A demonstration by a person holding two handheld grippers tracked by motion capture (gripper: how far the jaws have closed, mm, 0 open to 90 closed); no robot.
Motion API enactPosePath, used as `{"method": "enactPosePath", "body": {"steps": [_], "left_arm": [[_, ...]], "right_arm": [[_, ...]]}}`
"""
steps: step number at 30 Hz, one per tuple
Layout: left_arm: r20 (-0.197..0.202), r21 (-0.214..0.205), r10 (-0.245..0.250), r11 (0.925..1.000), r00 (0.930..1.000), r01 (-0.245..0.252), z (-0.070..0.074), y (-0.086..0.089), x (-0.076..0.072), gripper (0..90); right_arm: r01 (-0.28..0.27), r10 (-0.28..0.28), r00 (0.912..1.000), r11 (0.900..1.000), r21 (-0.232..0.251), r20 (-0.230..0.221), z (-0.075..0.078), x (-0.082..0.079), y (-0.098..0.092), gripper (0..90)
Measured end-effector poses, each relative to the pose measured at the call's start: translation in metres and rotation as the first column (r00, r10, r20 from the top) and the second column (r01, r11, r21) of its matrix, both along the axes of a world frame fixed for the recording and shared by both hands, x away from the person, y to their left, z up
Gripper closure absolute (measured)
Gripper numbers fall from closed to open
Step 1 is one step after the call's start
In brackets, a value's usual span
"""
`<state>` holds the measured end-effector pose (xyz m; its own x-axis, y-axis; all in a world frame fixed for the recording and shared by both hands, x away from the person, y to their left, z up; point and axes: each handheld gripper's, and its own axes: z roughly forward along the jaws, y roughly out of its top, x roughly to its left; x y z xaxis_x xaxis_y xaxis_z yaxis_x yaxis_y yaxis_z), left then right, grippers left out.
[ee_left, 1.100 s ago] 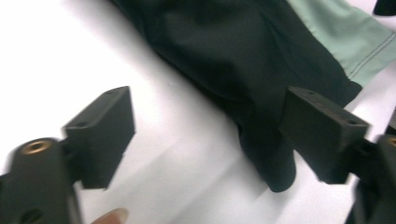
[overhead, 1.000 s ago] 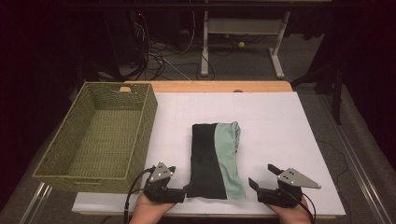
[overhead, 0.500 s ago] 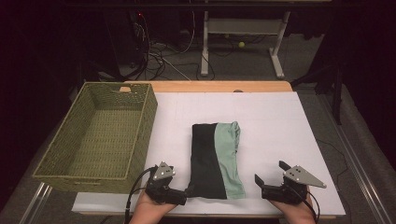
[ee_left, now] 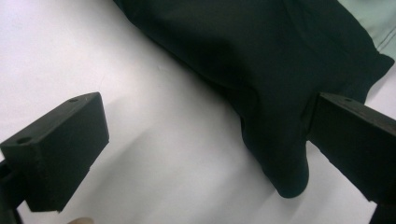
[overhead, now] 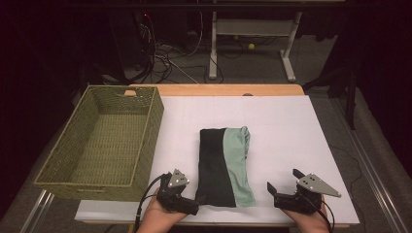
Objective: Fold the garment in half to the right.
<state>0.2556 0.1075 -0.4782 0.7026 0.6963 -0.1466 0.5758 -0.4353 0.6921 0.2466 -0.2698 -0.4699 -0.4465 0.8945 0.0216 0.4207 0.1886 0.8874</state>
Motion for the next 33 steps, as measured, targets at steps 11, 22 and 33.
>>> {"method": "enactPosePath", "body": {"steps": [11, 22, 33], "left_arm": [[-0.007, 0.094, -0.005, 0.9956, 1.0000, 0.006, -0.005, -0.014, 0.000, 0.0], [-0.046, 0.157, -0.010, 0.9875, 0.9989, 0.017, -0.003, -0.016, -0.004, 0.0], [-0.092, 0.212, -0.026, 0.9763, 0.9955, 0.045, 0.004, -0.022, -0.001, 2.5]], "right_arm": [[-0.018, 0.019, 0.9998, 0.9998, -0.009, 0.012, 0.000, 0.000, -0.003, 0.0], [-0.038, 0.038, 0.9992, 0.9993, 0.002, 0.010, 0.000, 0.001, -0.002, 0.0], [-0.047, 0.047, 0.9989, 0.9989, -0.005, -0.003, -0.002, 0.006, -0.001, 0.0]]}}
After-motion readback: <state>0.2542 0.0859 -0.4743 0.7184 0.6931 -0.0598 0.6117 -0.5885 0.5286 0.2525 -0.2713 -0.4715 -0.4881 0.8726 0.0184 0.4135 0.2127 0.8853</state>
